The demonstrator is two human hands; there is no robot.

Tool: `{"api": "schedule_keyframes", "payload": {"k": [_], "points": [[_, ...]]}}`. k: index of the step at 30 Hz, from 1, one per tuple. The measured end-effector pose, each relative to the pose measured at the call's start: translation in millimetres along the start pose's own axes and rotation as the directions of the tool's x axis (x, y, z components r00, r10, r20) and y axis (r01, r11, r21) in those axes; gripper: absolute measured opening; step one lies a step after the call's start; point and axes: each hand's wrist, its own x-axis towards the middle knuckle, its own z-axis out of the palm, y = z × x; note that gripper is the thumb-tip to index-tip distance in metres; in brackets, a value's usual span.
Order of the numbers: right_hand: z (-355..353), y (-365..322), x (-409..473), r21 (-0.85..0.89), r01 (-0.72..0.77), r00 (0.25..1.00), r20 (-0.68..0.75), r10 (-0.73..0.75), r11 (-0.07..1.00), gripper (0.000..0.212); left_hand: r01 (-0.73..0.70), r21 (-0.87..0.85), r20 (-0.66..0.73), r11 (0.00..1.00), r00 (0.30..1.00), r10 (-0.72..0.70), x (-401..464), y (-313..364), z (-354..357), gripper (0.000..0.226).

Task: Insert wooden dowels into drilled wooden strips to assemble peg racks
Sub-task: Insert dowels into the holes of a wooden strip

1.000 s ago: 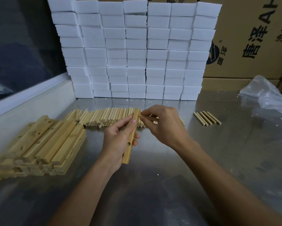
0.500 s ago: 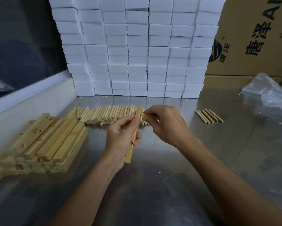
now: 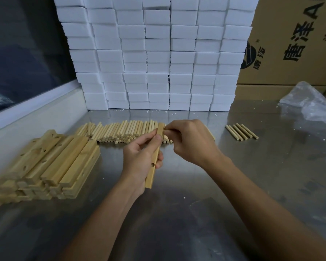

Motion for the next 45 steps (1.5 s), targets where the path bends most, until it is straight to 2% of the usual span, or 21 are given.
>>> {"api": "schedule_keyframes", "payload": {"k": [3, 8, 11, 15, 18, 20, 22, 25, 32, 39, 42, 45], "points": [[2, -2, 0, 0.021, -0.127, 0.992, -0.005, 0.127, 0.992, 0.014, -0.023, 0.032, 0.011, 0.999, 1.000, 0.022, 0, -1, 0, 0.016], [0, 5, 5, 0.221, -0.310, 0.951, 0.087, 0.298, 0.925, 0.025, -0.093, 0.108, 0.053, 0.990, 0.995, 0.088, -1, -3, -1, 0.018], [1, 9, 5, 0.293, -0.306, 0.952, 0.093, 0.292, 0.906, 0.025, -0.105, 0.123, 0.064, 0.987, 0.993, 0.098, 0, -3, 1, 0.020], [2, 11, 4, 0.339, -0.225, 0.974, 0.044, 0.224, 0.913, 0.023, -0.044, 0.058, -0.012, 0.997, 0.999, 0.044, 5, 1, -1, 0.019], [-1, 34, 6, 0.382, -0.325, 0.932, -0.025, 0.361, 0.865, 0.031, -0.002, -0.012, -0.114, 1.000, 0.994, 0.001, 11, 5, -8, 0.018], [-2, 58, 5, 0.325, -0.417, 0.877, -0.101, 0.469, 0.849, 0.026, 0.012, -0.039, -0.148, 0.999, 0.989, -0.018, 14, 6, -12, 0.018], [0, 83, 6, 0.196, -0.529, 0.821, -0.128, 0.557, 0.826, 0.020, 0.019, -0.041, -0.153, 0.999, 0.988, -0.025, 15, 6, -14, 0.019], [6, 115, 10, 0.039, -0.680, 0.730, -0.066, 0.681, 0.732, 0.024, 0.020, -0.036, -0.147, 0.999, 0.989, -0.025, 17, 5, -15, 0.018], [19, 145, 22, -0.200, -0.742, 0.631, 0.112, 0.768, 0.640, 0.019, 0.014, -0.036, -0.151, 0.999, 0.988, -0.019, 19, 2, -15, 0.017], [21, 148, 31, -0.189, -0.799, 0.551, 0.153, 0.820, 0.571, 0.022, 0.018, -0.024, -0.168, 1.000, 0.986, -0.022, 20, 1, -16, 0.019], [21, 146, 32, -0.155, -0.827, 0.520, 0.156, 0.840, 0.540, 0.016, 0.018, -0.026, -0.172, 1.000, 0.985, -0.022, 19, 1, -15, 0.019], [22, 144, 32, -0.071, -0.835, 0.536, 0.118, 0.836, 0.546, 0.017, 0.018, -0.029, -0.174, 0.999, 0.985, -0.022, 20, 1, -16, 0.018]]}}
